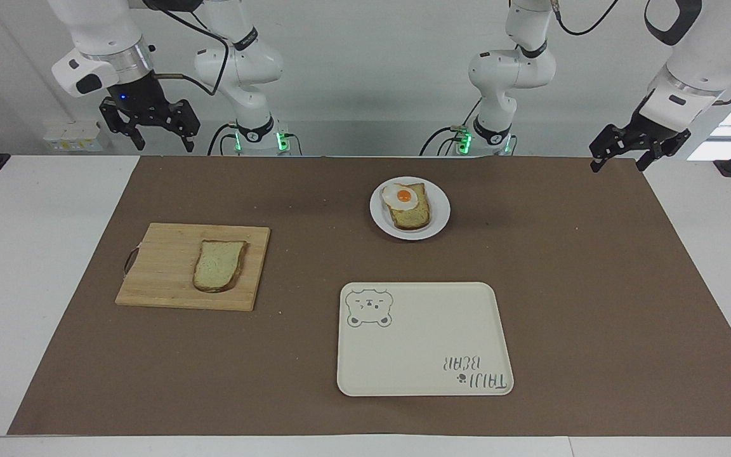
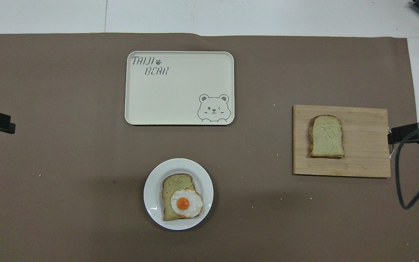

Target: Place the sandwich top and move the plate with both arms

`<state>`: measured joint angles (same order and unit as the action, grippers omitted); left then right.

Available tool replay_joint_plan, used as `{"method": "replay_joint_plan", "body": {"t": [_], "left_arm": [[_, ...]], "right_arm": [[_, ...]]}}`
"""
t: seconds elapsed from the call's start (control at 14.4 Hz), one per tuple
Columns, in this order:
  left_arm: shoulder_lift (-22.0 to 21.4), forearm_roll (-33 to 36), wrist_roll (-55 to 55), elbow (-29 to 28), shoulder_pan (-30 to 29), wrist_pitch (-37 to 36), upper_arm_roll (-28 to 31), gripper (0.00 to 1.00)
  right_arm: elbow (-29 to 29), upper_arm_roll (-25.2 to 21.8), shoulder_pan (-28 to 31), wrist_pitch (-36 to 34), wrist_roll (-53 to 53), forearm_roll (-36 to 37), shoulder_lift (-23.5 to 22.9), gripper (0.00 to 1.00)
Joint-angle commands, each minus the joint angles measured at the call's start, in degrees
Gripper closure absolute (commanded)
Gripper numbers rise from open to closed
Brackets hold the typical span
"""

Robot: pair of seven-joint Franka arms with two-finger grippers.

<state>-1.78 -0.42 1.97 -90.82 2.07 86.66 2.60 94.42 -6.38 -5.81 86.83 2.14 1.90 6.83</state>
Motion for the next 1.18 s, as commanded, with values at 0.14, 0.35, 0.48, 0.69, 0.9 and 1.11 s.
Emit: {"method": "replay_joint_plan", "body": {"t": [0.14, 0.35, 0.48, 0.69, 0.9, 1.11], "left_arm": [[-0.50, 0.50, -0.47, 0.12, -0.66, -1.14, -0.58, 0.00], [-0.50, 0.50, -0.47, 0.12, -0.66, -1.14, -0.58, 0.00], [-0.50, 0.50, -0.47, 0.12, -0.66, -1.14, -0.58, 0.00], [-0.50, 0.50, -0.56, 0.12, -0.66, -1.14, -0.58, 0.00], [-0.50, 0.50, -0.47, 0.12, -0.66, -1.14, -0.58, 0.00], [-0.50, 0.42, -0.56, 0.12, -0.66, -1.14, -0.58, 0.00]], "right_arm": [[1.73, 0.23, 0.63, 1.24, -1.79, 0.38, 1.43, 0.00], [1.91, 0.23, 0.63, 1.32, -1.88, 0.38, 1.43, 0.00], [3.30, 0.23, 0.63, 1.50, -2.06, 0.12, 1.43, 0.00], [4.97, 0.14, 0.98, 4.30, -2.06, -0.06, 1.43, 0.00], [8.92, 0.14, 2.47, 7.90, -4.85, -1.11, 1.26, 0.00], [14.20, 0.14, 4.05, 16.24, -9.61, -4.62, -0.14, 0.00]]}}
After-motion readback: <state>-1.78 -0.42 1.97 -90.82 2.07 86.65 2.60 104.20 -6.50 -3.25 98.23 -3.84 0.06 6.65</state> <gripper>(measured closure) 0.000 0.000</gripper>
